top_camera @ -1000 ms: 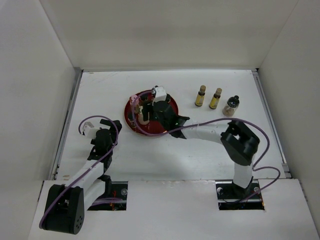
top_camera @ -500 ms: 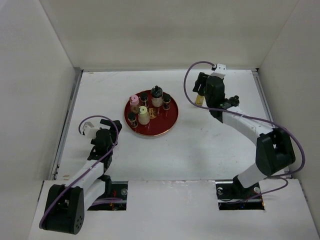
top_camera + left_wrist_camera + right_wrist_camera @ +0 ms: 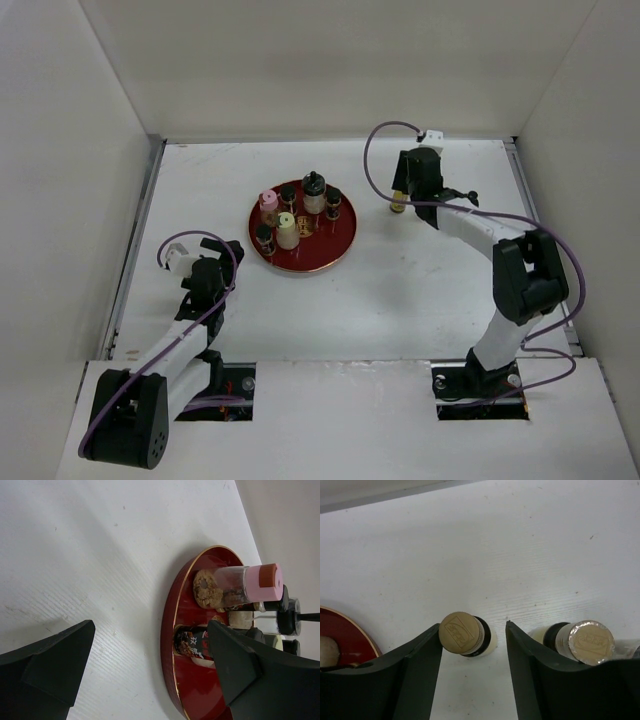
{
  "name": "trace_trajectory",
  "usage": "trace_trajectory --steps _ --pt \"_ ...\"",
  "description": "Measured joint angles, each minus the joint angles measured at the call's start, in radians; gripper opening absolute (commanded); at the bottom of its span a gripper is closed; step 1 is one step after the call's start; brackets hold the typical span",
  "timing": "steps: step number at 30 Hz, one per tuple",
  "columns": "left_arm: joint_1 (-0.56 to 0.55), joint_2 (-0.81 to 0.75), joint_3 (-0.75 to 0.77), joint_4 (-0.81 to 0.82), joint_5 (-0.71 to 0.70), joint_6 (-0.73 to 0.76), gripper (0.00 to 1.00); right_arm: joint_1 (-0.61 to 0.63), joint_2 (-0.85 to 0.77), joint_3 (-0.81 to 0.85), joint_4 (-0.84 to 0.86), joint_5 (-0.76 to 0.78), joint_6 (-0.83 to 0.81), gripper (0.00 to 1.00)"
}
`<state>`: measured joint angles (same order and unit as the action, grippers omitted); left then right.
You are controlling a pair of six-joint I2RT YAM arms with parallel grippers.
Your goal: Organize the condiment bottles
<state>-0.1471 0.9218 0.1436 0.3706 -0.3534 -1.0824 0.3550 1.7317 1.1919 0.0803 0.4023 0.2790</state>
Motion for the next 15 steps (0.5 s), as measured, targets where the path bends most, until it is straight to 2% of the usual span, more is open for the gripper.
trace_trajectory --steps 8,15 --pt "0.000 -0.002 0.000 0.000 0.000 0.001 1.00 -0.001 0.040 0.051 0.005 -0.010 -0.014 0.35" --pt "0.000 0.003 0.000 0.000 0.000 0.002 1.00 0.002 -0.015 0.004 -0.003 0.005 -0.013 0.32"
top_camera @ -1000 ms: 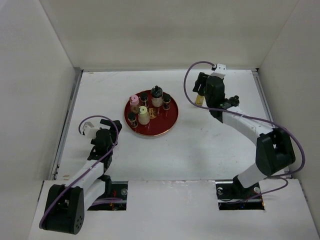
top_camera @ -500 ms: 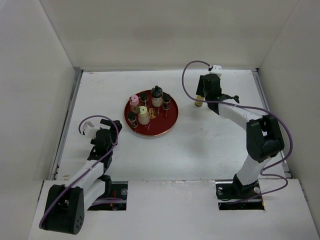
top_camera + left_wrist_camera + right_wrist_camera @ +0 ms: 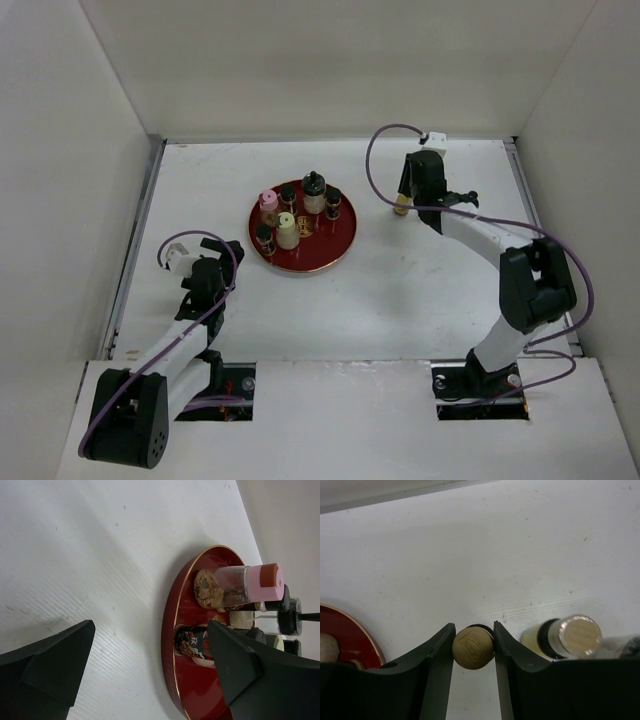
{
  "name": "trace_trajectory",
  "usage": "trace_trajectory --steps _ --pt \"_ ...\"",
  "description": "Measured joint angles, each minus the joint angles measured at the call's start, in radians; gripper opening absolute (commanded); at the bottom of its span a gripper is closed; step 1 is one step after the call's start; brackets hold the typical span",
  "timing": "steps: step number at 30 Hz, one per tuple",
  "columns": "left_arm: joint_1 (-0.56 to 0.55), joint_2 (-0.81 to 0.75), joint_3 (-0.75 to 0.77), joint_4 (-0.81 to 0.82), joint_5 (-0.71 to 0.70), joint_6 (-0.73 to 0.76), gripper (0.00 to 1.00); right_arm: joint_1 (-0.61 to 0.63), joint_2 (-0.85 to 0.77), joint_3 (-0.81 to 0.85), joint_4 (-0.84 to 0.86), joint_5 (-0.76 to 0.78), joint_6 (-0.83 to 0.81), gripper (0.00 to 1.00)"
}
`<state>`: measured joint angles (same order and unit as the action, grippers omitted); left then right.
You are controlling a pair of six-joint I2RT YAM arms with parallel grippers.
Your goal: Organize the condiment bottles
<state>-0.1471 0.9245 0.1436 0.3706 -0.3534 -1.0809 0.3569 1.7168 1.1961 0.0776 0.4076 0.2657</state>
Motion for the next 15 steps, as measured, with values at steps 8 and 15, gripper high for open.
trace_trajectory --steps 8,15 --pt "-0.001 0.001 0.000 0.000 0.000 0.000 1.00 0.108 -0.289 -0.172 -0.012 0.023 0.025 0.32" --pt "-0.006 0.007 0.000 0.001 0.000 0.000 1.00 0.281 -0.346 -0.197 0.006 0.007 0.065 0.33"
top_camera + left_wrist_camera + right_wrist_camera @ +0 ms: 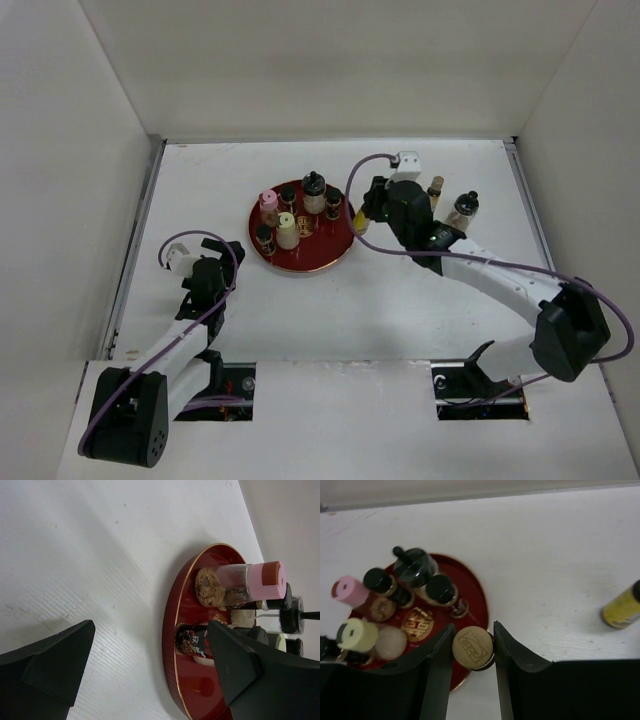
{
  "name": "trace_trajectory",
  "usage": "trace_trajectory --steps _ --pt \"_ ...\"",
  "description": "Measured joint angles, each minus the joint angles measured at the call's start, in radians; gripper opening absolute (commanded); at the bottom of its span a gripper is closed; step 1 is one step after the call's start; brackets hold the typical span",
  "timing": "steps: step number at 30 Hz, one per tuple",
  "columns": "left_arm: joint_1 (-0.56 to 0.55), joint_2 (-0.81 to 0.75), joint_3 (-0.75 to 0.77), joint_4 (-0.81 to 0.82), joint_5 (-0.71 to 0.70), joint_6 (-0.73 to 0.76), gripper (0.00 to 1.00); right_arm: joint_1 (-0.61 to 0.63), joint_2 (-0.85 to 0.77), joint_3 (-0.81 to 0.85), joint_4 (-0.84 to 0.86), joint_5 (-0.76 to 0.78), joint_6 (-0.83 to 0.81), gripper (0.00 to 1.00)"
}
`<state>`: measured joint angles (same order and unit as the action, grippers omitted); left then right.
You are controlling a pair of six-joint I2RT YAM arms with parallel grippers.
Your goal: Organize the condiment bottles
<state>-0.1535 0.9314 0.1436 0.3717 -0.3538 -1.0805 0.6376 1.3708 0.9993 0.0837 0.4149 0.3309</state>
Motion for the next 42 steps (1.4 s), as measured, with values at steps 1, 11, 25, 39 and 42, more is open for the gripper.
trace_trajectory --steps 1,11,25,39,42 --pt "0.000 0.000 0.000 0.000 0.000 0.000 1.00 0.023 0.011 0.002 0.005 -0.005 0.003 0.33" --pt "0.000 -0.008 0.000 0.001 0.000 0.005 1.00 0.183 0.322 0.177 0.079 -0.062 -0.003 0.33" --pt "0.000 -0.011 0.000 0.005 0.000 0.007 1.00 0.189 0.542 0.396 0.135 -0.023 -0.122 0.35" --pt "0.000 -0.011 0.000 0.006 0.001 0.007 1.00 0.195 0.576 0.403 0.186 -0.002 -0.143 0.80" --pt "0.000 -0.012 0.000 0.006 0.001 0.007 1.00 0.203 0.525 0.374 0.186 -0.003 -0.144 0.82"
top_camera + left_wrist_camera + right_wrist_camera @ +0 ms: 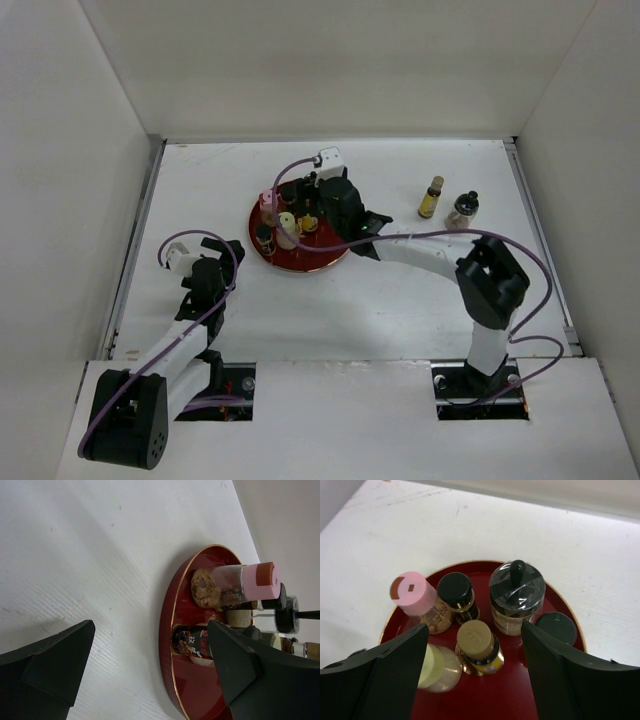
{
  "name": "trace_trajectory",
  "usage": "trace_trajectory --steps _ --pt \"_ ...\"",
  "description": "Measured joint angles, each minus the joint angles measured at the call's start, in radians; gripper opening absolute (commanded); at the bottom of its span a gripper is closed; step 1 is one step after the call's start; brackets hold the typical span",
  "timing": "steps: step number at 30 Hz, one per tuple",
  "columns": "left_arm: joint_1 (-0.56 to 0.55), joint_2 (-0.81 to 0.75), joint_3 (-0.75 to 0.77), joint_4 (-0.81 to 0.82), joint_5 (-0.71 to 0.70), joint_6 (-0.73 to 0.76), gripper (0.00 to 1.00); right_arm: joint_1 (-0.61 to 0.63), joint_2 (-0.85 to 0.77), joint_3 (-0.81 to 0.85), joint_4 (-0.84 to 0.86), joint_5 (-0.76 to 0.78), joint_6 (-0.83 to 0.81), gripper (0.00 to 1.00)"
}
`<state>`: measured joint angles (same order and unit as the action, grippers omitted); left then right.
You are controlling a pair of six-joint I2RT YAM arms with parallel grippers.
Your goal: Organize the condiment bottles
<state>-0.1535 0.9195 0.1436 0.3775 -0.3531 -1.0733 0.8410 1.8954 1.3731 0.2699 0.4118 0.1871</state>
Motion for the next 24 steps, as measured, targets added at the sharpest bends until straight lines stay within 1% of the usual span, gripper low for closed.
trace_trajectory --steps 2,3,6,7,8,9,11,13,14,16,18,22,24 --pt "0.000 0.000 0.000 0.000 0.000 0.000 1.00 0.005 -0.079 -0.048 0.002 0.000 0.000 0.80" --pt "0.000 0.000 0.000 0.000 0.000 0.000 1.00 0.005 -0.128 -0.077 0.003 0.001 0.000 0.75" --pt "0.000 0.000 0.000 0.000 0.000 0.000 1.00 -0.014 -0.301 -0.185 0.018 0.000 0.012 0.49" --pt "-0.002 -0.001 0.000 0.000 0.000 0.000 1.00 -0.035 -0.354 -0.220 0.025 0.002 0.018 0.43" --pt "-0.004 0.000 0.000 0.000 0.000 0.000 1.00 -0.072 -0.406 -0.255 0.032 0.005 0.028 0.41" --pt "-0.005 0.000 0.000 0.000 0.000 0.000 1.00 -0.116 -0.443 -0.281 0.031 0.009 0.039 0.41" --pt "-0.006 0.002 0.000 0.000 0.001 0.000 1.00 -0.234 -0.493 -0.323 0.017 0.028 0.064 0.46" --pt "-0.011 0.003 0.000 0.000 0.000 0.000 1.00 -0.351 -0.500 -0.343 -0.021 0.055 0.085 0.58" --pt "-0.011 0.003 0.000 0.000 0.000 0.000 1.00 -0.406 -0.492 -0.348 -0.046 0.064 0.094 0.62" --pt "-0.011 0.003 0.000 0.000 0.000 0.001 1.00 -0.475 -0.461 -0.349 -0.087 0.084 0.102 0.69" --pt "-0.011 0.002 0.000 0.000 0.000 0.002 1.00 -0.512 -0.424 -0.349 -0.115 0.089 0.104 0.74" --pt "-0.012 -0.008 0.000 0.000 -0.005 0.008 1.00 -0.547 -0.349 -0.349 -0.141 0.084 0.105 0.75" --pt "-0.016 -0.009 0.000 0.000 -0.009 0.010 1.00 -0.559 -0.319 -0.348 -0.150 0.077 0.105 0.73"
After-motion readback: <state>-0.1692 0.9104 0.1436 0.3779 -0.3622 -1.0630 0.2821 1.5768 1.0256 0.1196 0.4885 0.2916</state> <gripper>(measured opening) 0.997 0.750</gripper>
